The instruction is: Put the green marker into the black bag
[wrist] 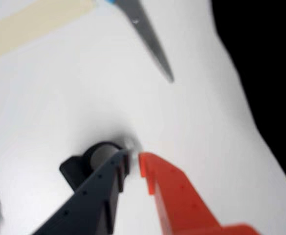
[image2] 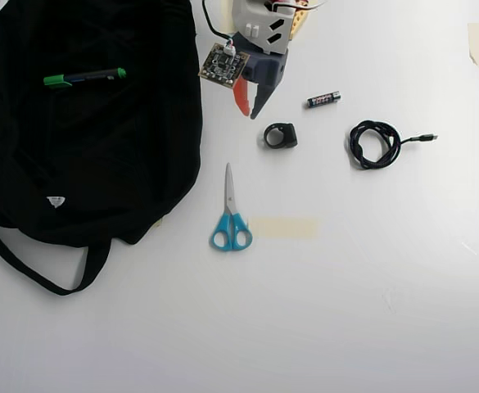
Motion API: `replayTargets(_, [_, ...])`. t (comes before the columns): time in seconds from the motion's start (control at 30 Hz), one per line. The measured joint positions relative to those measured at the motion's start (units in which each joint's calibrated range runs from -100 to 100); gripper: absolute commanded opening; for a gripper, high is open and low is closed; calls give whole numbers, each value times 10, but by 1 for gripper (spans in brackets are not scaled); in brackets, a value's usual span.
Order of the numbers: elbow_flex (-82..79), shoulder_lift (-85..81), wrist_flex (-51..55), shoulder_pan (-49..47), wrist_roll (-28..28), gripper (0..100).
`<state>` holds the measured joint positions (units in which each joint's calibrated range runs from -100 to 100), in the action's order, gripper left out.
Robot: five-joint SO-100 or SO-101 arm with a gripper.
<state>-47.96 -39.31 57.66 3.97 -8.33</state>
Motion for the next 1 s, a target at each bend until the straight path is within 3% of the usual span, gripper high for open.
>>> replayTargets(0.17, [-96,-61,-93,-31,22,2])
replayTargets(0.77, [-485,-375,-366,-80,26,2])
replayTargets(1.0, [-503,-424,-337,-89,26,2])
